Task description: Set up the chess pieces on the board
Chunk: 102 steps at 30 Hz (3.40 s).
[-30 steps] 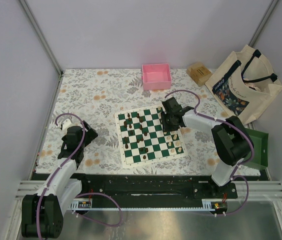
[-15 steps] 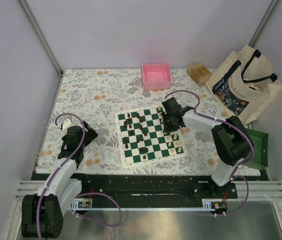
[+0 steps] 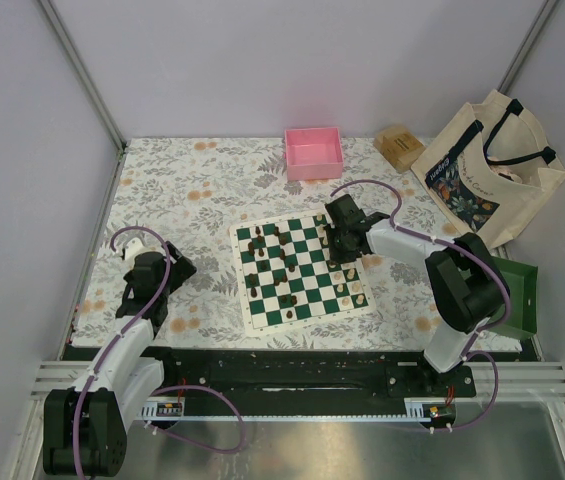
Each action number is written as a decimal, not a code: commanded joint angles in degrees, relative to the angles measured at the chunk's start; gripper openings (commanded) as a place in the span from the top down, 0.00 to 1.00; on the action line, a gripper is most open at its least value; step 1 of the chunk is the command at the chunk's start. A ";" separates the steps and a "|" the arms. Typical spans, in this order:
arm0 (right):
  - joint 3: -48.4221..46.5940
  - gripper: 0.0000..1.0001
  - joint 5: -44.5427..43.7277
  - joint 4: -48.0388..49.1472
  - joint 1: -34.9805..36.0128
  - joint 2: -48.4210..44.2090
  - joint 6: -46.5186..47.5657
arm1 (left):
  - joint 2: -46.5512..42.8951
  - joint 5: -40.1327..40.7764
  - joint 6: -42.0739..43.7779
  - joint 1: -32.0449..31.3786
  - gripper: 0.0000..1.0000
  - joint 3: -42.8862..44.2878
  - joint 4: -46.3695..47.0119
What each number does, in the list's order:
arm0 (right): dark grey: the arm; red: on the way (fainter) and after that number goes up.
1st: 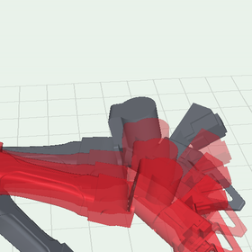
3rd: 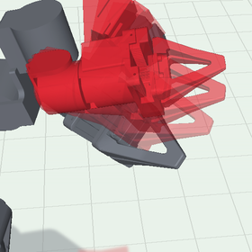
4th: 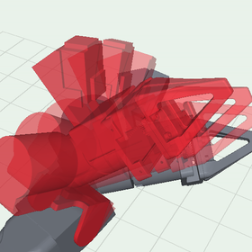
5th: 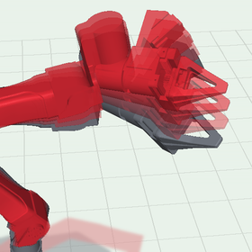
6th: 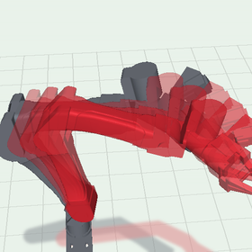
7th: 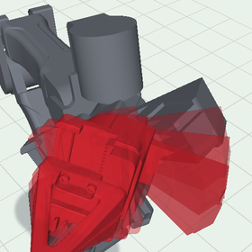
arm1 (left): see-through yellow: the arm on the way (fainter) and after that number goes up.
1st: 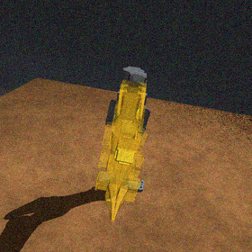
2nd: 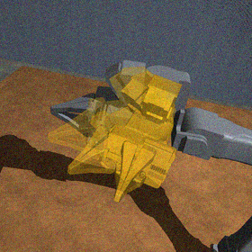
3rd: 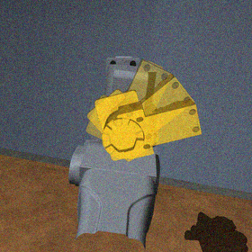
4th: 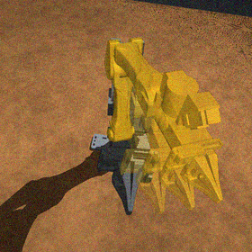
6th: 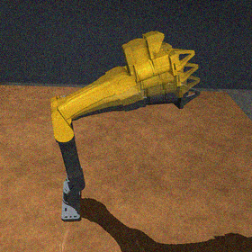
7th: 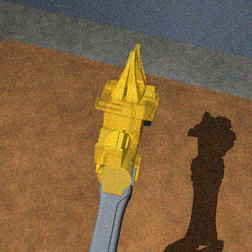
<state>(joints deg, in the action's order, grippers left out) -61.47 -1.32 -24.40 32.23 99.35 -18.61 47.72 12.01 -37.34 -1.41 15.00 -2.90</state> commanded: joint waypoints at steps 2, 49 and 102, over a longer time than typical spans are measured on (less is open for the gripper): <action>-1.90 0.78 -1.67 -0.64 -0.32 -1.71 0.77 | -0.53 -0.06 0.43 0.09 0.01 1.43 2.98; -4.36 0.60 1.14 -2.67 0.11 -9.88 1.12 | -0.26 -0.14 0.52 0.09 0.01 1.61 2.98; -17.01 0.80 2.73 -1.26 13.12 9.46 -0.99 | -0.62 -0.06 0.34 0.09 0.01 1.34 2.98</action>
<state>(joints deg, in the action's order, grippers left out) -75.90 1.13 -26.24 44.69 109.75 -19.77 47.72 12.01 -37.34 -1.41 15.00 -2.90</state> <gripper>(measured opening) 0.251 0.988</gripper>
